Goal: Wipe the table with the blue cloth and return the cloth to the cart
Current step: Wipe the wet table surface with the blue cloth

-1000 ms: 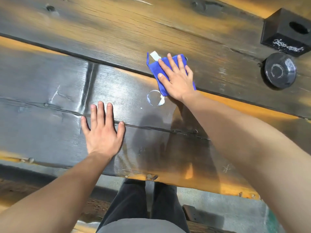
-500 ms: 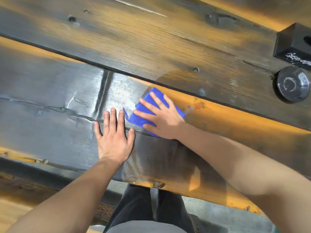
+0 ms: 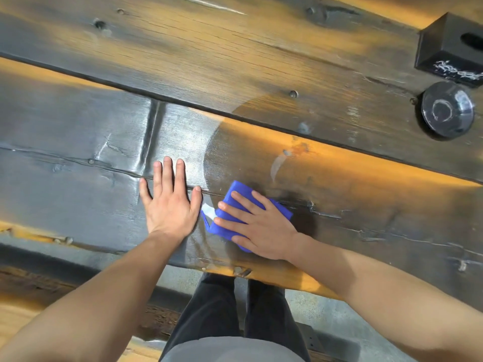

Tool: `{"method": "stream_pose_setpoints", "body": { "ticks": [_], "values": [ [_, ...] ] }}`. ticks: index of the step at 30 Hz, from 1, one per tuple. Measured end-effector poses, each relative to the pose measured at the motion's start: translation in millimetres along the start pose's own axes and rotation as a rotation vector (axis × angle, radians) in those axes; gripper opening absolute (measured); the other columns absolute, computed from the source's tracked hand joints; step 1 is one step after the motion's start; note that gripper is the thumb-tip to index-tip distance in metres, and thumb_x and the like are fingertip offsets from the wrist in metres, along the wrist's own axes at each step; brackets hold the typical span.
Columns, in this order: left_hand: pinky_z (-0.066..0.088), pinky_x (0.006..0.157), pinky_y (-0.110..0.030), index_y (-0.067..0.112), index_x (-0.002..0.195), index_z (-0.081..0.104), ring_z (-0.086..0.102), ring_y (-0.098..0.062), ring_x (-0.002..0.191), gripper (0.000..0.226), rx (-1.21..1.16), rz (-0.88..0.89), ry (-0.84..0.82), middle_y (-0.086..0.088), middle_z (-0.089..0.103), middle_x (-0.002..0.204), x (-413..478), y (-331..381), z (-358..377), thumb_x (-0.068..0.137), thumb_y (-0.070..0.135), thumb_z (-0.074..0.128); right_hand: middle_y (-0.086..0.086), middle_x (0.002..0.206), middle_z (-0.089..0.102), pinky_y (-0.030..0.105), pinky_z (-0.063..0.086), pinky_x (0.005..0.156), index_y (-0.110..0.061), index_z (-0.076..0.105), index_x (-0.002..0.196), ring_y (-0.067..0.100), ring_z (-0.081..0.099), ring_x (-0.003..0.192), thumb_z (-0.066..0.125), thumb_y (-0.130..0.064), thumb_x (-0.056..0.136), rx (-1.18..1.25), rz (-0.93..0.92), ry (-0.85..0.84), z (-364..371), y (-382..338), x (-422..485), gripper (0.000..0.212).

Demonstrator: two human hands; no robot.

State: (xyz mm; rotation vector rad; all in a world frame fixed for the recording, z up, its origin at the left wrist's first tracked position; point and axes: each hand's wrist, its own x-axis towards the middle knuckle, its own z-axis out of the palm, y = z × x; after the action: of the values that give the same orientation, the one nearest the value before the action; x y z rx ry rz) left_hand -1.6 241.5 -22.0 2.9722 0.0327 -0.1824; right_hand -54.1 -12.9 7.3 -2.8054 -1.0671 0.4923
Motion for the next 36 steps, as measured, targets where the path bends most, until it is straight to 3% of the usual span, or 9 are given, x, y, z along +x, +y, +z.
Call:
{"method": "stream_pose_setpoints", "body": {
  "ticks": [8, 17, 19, 21, 25, 29, 32, 34, 36],
  "values": [
    [-0.001, 0.125, -0.056, 0.028, 0.165, 0.008, -0.011, -0.013, 0.16, 0.071, 0.002, -0.015, 0.0, -0.004, 0.01, 0.175, 0.8, -1.0, 0.4, 0.104, 0.058, 0.025, -0.012, 0.171, 0.016, 0.043, 0.007, 0.127, -0.041, 0.023, 0.159, 0.018, 0.006, 0.16, 0.032, -0.048, 0.108, 0.065, 0.044, 0.001, 25.5, -46.5, -58.0, 0.052],
    [0.002, 0.126, -0.06, 0.024, 0.163, 0.021, 0.002, -0.024, 0.162, 0.07, -0.146, -0.065, -0.083, -0.006, 0.011, 0.175, -4.5, 23.6, -19.7, 0.1, 0.053, 0.032, -0.024, 0.149, 0.054, 0.029, 0.039, 0.1, -0.045, 0.063, 0.13, 0.004, 0.045, 0.144, 0.069, -0.027, 0.09, 0.261, 0.23, 0.034, 29.3, -75.8, -116.8, 0.044],
    [0.003, 0.125, -0.057, 0.023, 0.162, 0.024, 0.004, -0.023, 0.161, 0.069, -0.173, 0.028, -0.088, -0.005, 0.014, 0.174, -16.8, 54.6, -22.7, 0.1, 0.051, 0.034, -0.019, 0.148, 0.056, 0.033, 0.049, 0.1, -0.037, 0.067, 0.131, 0.006, 0.043, 0.145, 0.065, -0.023, 0.097, 0.489, 0.35, 0.076, 23.9, -77.5, -130.4, 0.037],
    [0.004, 0.125, -0.055, 0.021, 0.161, 0.028, 0.007, -0.022, 0.161, 0.069, -0.2, 0.126, -0.11, -0.005, 0.017, 0.174, -27.8, 92.0, -21.0, 0.1, 0.051, 0.035, -0.011, 0.15, 0.055, 0.035, 0.04, 0.114, -0.024, 0.065, 0.136, 0.006, 0.04, 0.148, 0.052, -0.016, 0.104, 0.897, 0.453, 0.124, 15.7, -71.4, -148.5, 0.036],
    [0.005, 0.125, -0.054, 0.021, 0.16, 0.032, 0.009, -0.021, 0.161, 0.068, -0.232, 0.266, -0.163, -0.003, 0.019, 0.173, -36.8, 162.8, -9.7, 0.099, 0.051, 0.034, -0.026, 0.144, 0.052, 0.008, 0.024, 0.116, -0.025, 0.063, 0.137, -0.012, 0.037, 0.141, 0.049, -0.009, 0.105, 1.305, 0.822, 0.376, -12.1, -31.9, -203.6, 0.038],
    [0.002, 0.126, -0.055, 0.024, 0.162, 0.029, 0.005, -0.021, 0.162, 0.066, -0.216, 0.352, -0.203, -0.001, 0.015, 0.174, -34.6, 216.9, 5.0, 0.102, 0.052, 0.033, -0.011, 0.149, 0.054, 0.02, 0.026, 0.122, -0.02, 0.06, 0.141, 0.002, 0.039, 0.146, 0.047, -0.01, 0.107, 1.092, 1.182, 0.675, -23.1, 53.1, -260.5, 0.037],
    [-0.001, 0.127, -0.056, 0.026, 0.163, 0.025, 0.002, -0.02, 0.162, 0.067, -0.187, 0.358, -0.217, 0.0, 0.013, 0.175, -30.3, 244.9, 14.7, 0.101, 0.053, 0.031, 0.004, 0.157, 0.048, 0.037, 0.023, 0.127, -0.014, 0.055, 0.146, 0.004, 0.032, 0.145, 0.044, -0.013, 0.107, 0.855, 1.307, 0.738, -13.5, 127.8, -295.9, 0.04],
    [-0.001, 0.126, -0.057, 0.026, 0.164, 0.023, 0.001, -0.02, 0.162, 0.068, -0.163, 0.351, -0.222, 0.001, 0.012, 0.175, -27.0, 258.0, 19.3, 0.101, 0.053, 0.03, 0.007, 0.164, 0.038, 0.049, 0.021, 0.127, -0.017, 0.048, 0.151, 0.011, 0.024, 0.151, 0.043, -0.023, 0.108, 0.725, 1.322, 0.671, -2.7, 175.4, -311.0, 0.043],
    [-0.002, 0.126, -0.057, 0.026, 0.164, 0.023, 0.001, -0.02, 0.161, 0.069, -0.142, 0.339, -0.214, 0.001, 0.011, 0.175, -24.8, 268.6, 22.8, 0.101, 0.052, 0.03, -0.001, 0.172, 0.018, 0.053, 0.019, 0.125, -0.032, 0.035, 0.157, 0.023, 0.01, 0.159, 0.038, -0.045, 0.106, 0.555, 1.376, 0.438, 10.4, 210.4, -320.6, 0.052]
  ]
}}
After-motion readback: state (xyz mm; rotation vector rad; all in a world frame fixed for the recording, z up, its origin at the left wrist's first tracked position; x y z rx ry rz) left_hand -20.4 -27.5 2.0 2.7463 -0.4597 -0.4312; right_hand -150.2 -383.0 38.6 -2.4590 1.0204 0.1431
